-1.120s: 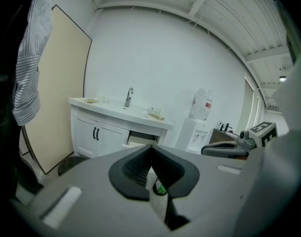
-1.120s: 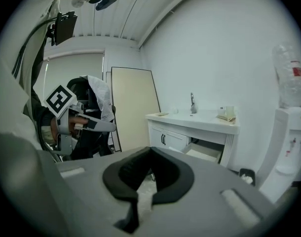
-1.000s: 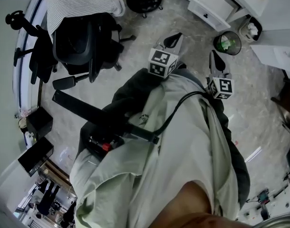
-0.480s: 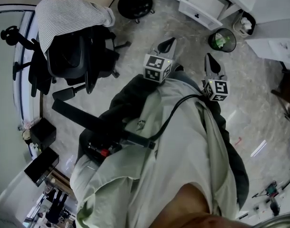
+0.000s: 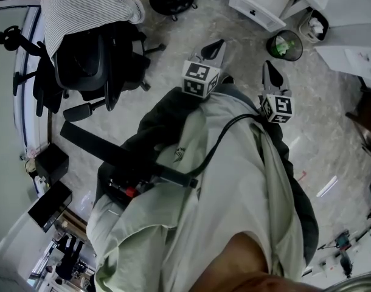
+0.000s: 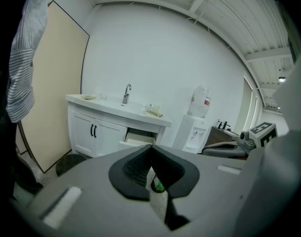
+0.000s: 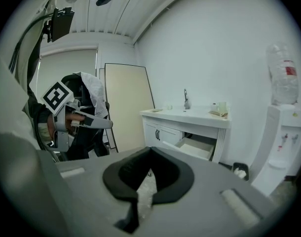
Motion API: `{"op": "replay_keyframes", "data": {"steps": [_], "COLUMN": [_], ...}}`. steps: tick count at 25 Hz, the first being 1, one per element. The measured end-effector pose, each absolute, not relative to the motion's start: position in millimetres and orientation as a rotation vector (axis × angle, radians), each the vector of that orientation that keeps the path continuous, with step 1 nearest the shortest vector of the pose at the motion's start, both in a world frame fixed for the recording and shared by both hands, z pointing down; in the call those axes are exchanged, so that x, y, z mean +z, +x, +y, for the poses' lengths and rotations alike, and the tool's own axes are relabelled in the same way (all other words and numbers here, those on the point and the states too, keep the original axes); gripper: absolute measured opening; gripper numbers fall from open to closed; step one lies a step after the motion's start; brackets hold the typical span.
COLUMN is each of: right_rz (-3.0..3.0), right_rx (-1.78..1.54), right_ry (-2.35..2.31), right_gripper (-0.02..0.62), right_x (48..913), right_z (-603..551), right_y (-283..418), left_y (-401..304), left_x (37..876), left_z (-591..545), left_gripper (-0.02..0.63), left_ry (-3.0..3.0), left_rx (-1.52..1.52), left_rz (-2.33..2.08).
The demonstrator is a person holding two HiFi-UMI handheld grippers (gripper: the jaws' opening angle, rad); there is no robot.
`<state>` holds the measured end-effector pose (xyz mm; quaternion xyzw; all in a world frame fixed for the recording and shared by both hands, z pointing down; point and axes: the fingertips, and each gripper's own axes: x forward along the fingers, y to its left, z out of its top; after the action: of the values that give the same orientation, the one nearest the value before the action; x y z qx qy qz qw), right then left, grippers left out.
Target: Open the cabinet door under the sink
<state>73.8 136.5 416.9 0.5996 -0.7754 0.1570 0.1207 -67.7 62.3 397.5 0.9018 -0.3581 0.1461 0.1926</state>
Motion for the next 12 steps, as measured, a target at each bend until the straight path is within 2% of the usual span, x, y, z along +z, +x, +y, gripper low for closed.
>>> {"op": "replay_keyframes", "data": {"steps": [12], "right_rz": [-2.287], "right_rx": [0.451], "right_ry": [1.726], "right_gripper": [0.002], "right_x": [418.4], "right_z": [129.7], "right_y": [68.7], "left_y": [-74.5], "left_x": [399.0], "left_z": [57.7], "left_gripper": [0.008], "left_ry": [2.519], "left_rx": [0.416], "left_rz": [-1.036]}}
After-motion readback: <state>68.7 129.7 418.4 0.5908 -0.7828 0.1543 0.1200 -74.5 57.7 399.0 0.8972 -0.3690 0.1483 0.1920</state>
